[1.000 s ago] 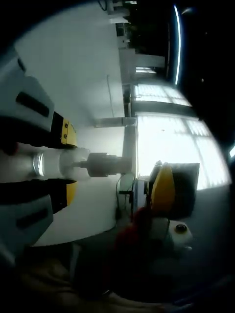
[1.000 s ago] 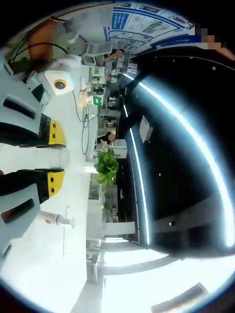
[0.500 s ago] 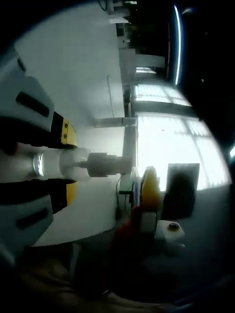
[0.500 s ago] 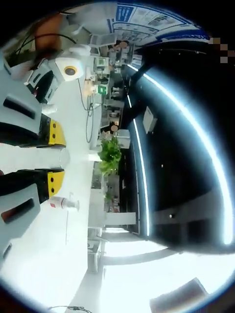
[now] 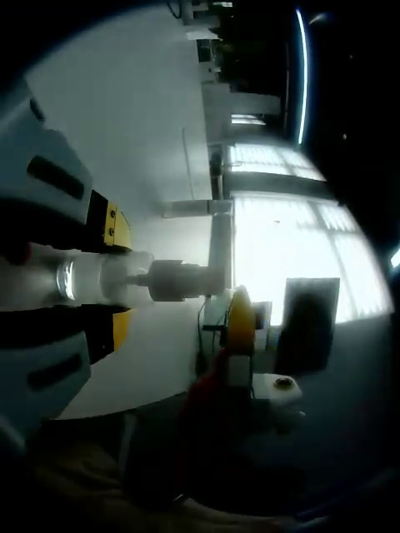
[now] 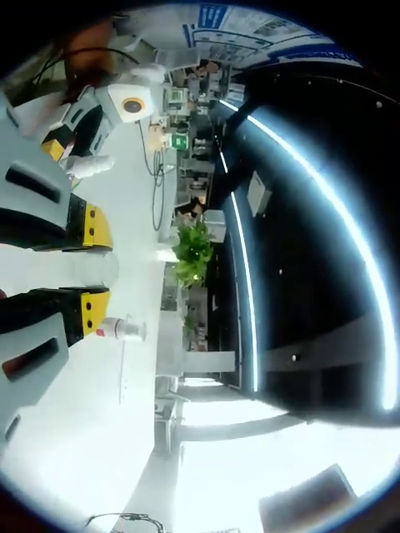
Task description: Clamp pump bottle remove cover press pump head put on cover
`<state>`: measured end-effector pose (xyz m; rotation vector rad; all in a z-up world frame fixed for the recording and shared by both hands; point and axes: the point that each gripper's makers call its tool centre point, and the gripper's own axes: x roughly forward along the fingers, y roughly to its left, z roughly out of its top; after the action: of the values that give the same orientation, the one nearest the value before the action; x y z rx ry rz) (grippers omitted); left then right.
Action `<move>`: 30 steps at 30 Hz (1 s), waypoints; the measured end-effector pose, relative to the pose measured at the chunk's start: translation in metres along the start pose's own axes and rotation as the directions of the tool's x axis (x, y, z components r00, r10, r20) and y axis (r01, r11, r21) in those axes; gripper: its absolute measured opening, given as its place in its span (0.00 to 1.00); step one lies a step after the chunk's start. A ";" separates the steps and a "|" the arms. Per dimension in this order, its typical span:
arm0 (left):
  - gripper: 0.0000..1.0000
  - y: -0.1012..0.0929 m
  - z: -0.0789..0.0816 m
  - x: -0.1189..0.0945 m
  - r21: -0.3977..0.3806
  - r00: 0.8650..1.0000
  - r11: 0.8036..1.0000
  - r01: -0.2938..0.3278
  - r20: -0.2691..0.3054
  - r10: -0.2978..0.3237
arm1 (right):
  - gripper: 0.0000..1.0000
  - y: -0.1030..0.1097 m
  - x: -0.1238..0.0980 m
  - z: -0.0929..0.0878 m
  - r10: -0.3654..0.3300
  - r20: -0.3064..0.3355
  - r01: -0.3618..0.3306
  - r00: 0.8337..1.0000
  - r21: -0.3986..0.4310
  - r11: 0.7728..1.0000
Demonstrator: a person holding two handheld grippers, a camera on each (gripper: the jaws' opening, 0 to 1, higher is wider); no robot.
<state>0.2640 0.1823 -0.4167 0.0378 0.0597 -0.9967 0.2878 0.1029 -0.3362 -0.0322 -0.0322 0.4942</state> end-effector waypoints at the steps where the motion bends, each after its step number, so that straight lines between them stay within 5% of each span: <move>1: 0.16 0.000 0.000 0.000 0.001 1.000 1.000 0.000 0.000 0.000 | 0.12 -0.002 0.000 -0.001 -0.006 -0.004 0.006 1.000 0.000 1.000; 30: 0.16 0.001 0.000 0.000 0.004 1.000 1.000 -0.001 0.000 0.001 | 0.12 -0.050 0.012 -0.061 -0.087 -0.113 0.092 0.990 0.039 0.995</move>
<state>0.2646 0.1824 -0.4171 0.0412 0.0580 -0.9961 0.3248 0.0634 -0.3948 -0.0150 0.0866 0.4028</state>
